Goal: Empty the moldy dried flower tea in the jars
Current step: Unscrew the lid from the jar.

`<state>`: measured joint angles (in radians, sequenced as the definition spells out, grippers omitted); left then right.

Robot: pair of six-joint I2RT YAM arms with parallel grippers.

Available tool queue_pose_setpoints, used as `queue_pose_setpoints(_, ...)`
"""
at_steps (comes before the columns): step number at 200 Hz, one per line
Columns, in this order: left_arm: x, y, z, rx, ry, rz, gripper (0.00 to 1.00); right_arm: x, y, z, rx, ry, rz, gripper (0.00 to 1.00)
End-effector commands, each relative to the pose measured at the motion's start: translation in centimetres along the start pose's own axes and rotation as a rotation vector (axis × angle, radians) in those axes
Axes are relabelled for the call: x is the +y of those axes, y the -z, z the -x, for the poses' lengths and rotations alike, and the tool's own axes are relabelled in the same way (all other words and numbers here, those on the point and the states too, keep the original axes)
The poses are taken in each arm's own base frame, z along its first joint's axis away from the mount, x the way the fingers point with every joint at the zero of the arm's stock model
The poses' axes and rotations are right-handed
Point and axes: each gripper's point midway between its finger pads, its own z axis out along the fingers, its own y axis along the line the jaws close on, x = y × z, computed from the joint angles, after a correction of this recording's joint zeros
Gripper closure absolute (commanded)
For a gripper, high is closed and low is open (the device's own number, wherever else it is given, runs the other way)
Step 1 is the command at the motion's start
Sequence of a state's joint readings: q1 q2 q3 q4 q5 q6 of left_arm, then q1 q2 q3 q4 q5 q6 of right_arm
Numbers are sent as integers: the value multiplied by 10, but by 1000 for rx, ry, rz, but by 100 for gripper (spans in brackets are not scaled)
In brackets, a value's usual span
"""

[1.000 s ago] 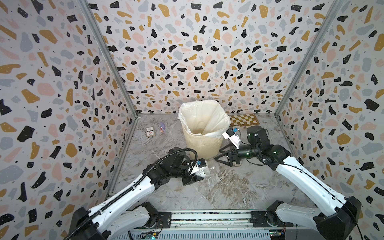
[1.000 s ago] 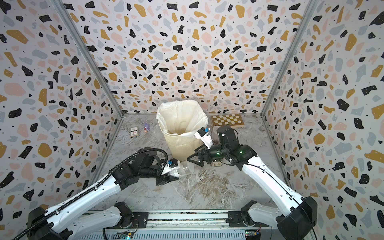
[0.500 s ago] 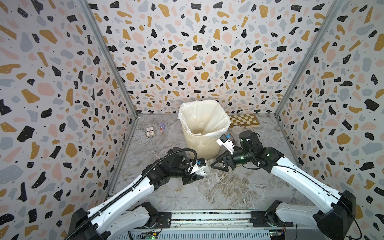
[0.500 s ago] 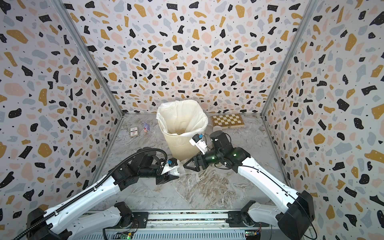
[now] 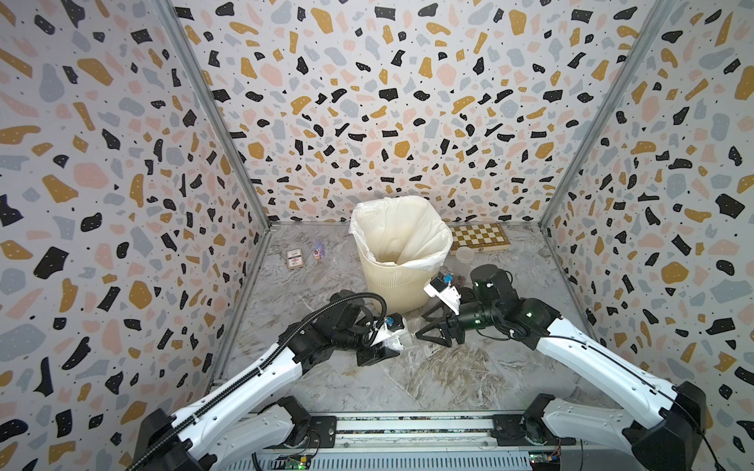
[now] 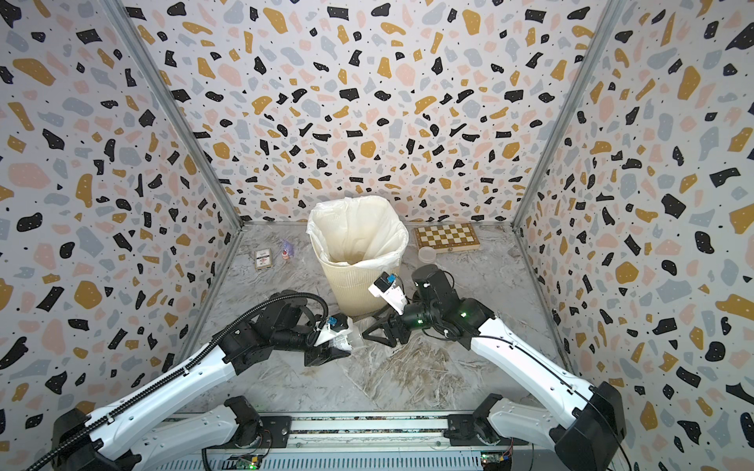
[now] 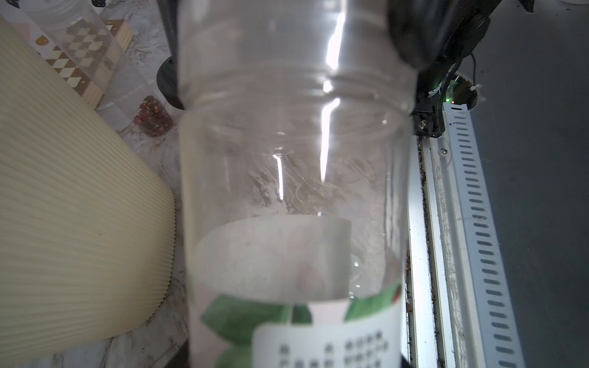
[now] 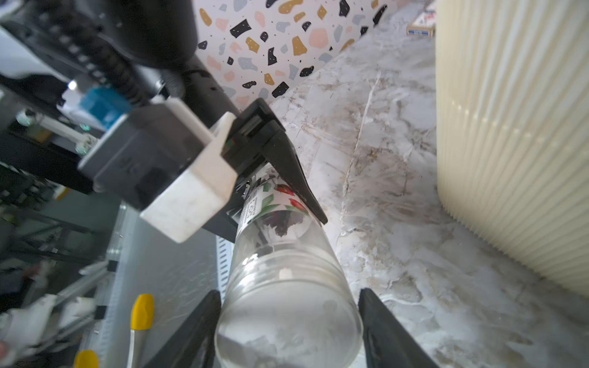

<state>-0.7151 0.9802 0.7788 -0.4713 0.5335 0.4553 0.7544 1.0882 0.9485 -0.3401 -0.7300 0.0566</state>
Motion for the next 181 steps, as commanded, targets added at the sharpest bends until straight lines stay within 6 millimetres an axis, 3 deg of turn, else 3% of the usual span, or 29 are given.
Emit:
queue_pose_setpoints(1, 5, 6, 23, -83, -13, 13, 46, 21, 7, 11, -102, 370, 21, 40)
queue_pose_setpoints(54, 3, 6, 24, -87, -2, -12, 46, 33, 5, -6, -66, 800, 7, 41)
queue_pose_setpoints(87, 2, 8, 25, -91, 2, -15, 46, 36, 3, -10, -47, 932, -20, 38)
queue_pose_setpoints(131, 4, 8, 23, -86, 6, -9, 46, 45, 9, 2, -74, 865, 7, 15)
queue_pose_setpoints(165, 5, 6, 19, -79, 8, -2, 46, 51, 28, 30, -146, 739, 2, 10)
queue_pose_setpoints(181, 6, 5, 18, -76, 5, 3, 46, 45, 37, 45, -181, 625, -23, 8)
